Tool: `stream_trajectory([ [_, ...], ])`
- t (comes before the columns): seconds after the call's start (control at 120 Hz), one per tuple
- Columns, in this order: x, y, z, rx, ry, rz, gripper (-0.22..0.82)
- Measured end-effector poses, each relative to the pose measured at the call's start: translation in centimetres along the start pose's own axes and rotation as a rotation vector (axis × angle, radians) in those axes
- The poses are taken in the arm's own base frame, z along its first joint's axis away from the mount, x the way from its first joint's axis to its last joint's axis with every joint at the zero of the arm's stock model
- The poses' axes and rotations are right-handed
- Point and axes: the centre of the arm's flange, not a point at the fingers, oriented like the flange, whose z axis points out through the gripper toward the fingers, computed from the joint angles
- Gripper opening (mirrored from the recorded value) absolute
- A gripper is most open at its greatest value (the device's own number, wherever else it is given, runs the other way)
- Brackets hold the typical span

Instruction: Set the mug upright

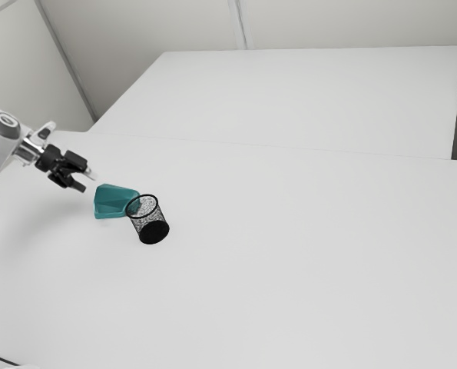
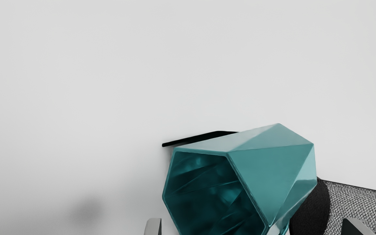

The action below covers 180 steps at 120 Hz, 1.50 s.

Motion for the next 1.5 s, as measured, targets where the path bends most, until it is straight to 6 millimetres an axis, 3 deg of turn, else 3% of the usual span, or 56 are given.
stream_trajectory([
  [0.292, -0.3, -1.1, 1.4, -0.051, 0.021, 0.012, 0.60],
  [0.667, -1.5, -0.6, 3.8, -0.161, 0.010, 0.002, 0.60],
  [0.767, -1.7, -0.4, 4.0, -0.174, 0.014, 0.002, 0.51],
  [1.033, -1.8, -0.2, 4.4, -0.199, 0.028, 0.002, 0.13],
  [1.283, -1.6, 0.2, 4.4, -0.208, 0.029, 0.016, -0.07],
  [1.5, -1.4, 0.5, 4.0, -0.202, 0.041, 0.031, -0.15],
])
